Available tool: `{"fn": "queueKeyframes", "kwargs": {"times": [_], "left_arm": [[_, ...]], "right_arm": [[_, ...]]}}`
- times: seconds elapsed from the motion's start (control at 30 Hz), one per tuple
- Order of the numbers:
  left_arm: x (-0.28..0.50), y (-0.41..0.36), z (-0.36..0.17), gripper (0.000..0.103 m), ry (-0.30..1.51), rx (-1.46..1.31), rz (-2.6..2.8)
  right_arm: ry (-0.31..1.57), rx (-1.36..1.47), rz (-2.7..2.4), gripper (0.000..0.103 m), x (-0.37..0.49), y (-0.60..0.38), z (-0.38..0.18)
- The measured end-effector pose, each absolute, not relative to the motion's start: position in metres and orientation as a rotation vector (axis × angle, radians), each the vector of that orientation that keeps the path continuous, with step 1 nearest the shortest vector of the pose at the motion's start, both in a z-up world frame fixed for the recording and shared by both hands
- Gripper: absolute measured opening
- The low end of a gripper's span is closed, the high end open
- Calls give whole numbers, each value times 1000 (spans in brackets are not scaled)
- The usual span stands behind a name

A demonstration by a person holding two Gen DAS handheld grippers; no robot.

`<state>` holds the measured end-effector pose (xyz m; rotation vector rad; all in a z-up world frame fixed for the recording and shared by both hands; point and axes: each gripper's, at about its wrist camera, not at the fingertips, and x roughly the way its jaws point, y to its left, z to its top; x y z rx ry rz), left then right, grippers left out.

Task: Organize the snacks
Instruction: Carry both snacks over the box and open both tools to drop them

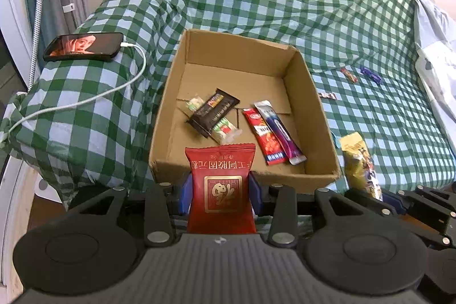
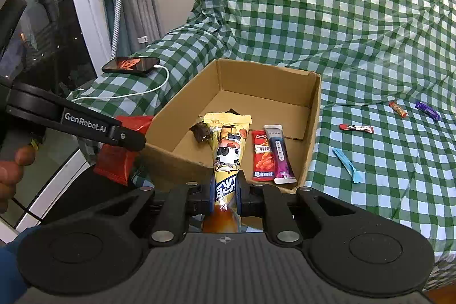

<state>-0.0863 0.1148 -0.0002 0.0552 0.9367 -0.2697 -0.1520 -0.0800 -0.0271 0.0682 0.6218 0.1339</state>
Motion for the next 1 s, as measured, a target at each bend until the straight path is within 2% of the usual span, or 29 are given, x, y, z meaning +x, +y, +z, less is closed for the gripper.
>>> {"fn": "queueKeyframes", "kwargs": {"times": [0.43, 1.0], "left_arm": [[-23, 105, -1, 45, 934, 52, -240], [65, 66, -49, 45, 1018, 102, -232]], "right_arm": [[620, 91, 121, 14, -97, -94, -26], [704, 117, 102, 14, -6, -113, -58]]}}
